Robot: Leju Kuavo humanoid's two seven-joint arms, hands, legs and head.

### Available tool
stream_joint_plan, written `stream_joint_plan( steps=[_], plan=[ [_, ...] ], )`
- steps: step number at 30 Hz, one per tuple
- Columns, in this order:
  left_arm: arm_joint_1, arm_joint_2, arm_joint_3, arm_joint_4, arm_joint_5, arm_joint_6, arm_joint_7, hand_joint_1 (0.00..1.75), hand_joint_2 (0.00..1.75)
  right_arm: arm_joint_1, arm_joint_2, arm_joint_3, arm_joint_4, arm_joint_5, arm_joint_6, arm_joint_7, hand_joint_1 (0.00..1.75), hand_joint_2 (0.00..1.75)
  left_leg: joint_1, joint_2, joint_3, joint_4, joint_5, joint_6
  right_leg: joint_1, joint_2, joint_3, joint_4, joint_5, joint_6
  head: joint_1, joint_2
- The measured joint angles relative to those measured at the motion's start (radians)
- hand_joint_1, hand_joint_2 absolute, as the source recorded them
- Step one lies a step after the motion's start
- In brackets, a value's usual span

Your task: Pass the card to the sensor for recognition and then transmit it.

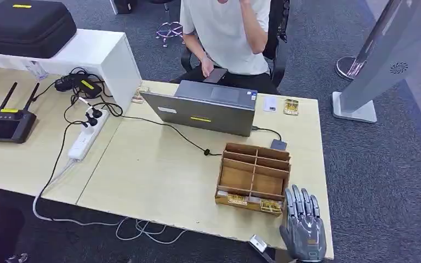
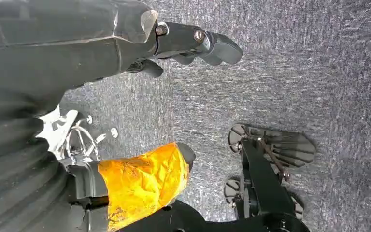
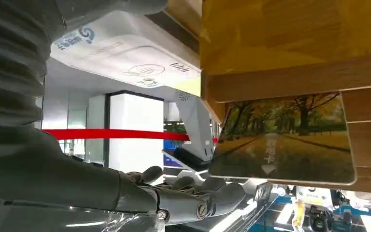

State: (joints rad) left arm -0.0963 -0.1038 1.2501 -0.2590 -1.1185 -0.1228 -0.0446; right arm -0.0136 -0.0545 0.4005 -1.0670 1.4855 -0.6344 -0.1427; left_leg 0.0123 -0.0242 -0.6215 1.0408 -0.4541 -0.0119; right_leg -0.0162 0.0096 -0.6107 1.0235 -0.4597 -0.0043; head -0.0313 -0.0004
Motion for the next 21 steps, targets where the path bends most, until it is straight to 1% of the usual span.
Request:
stream_joint_plan(
  steps=[7,12,14,21],
  plan=[
    [0.0,0.0,0.0,0.0,-0.003,0.0,0.0,0.0,1.75,-0.012,0.013,-0.004,0.026,0.0,0.0,-0.003,0.0,1.75,0.0,0.0,0.0,0.0,0.0,0.0,0.0,0.0,0.0,0.0,0.0,0.0,0.0,0.0],
    [0.0,0.0,0.0,0.0,-0.008,0.0,0.0,0.0,1.75,-0.019,0.028,-0.011,0.037,0.0,0.0,-0.028,0.0,1.75,0.0,0.0,0.0,0.0,0.0,0.0,0.0,0.0,0.0,0.0,0.0,0.0,0.0,0.0],
    [0.0,0.0,0.0,0.0,-0.011,0.0,0.0,0.0,1.75,-0.021,0.039,-0.011,0.036,0.0,0.002,-0.041,0.0,1.75,0.0,0.0,0.0,0.0,0.0,0.0,0.0,0.0,0.0,0.0,0.0,0.0,0.0,0.0],
    [0.0,0.0,0.0,0.0,-0.014,0.004,0.003,0.0,1.75,-0.02,0.067,-0.01,-0.003,0.0,0.006,-0.052,0.0,1.75,0.0,0.0,0.0,0.0,0.0,0.0,0.0,0.0,0.0,0.0,0.0,0.0,0.0,0.0]
  ],
)
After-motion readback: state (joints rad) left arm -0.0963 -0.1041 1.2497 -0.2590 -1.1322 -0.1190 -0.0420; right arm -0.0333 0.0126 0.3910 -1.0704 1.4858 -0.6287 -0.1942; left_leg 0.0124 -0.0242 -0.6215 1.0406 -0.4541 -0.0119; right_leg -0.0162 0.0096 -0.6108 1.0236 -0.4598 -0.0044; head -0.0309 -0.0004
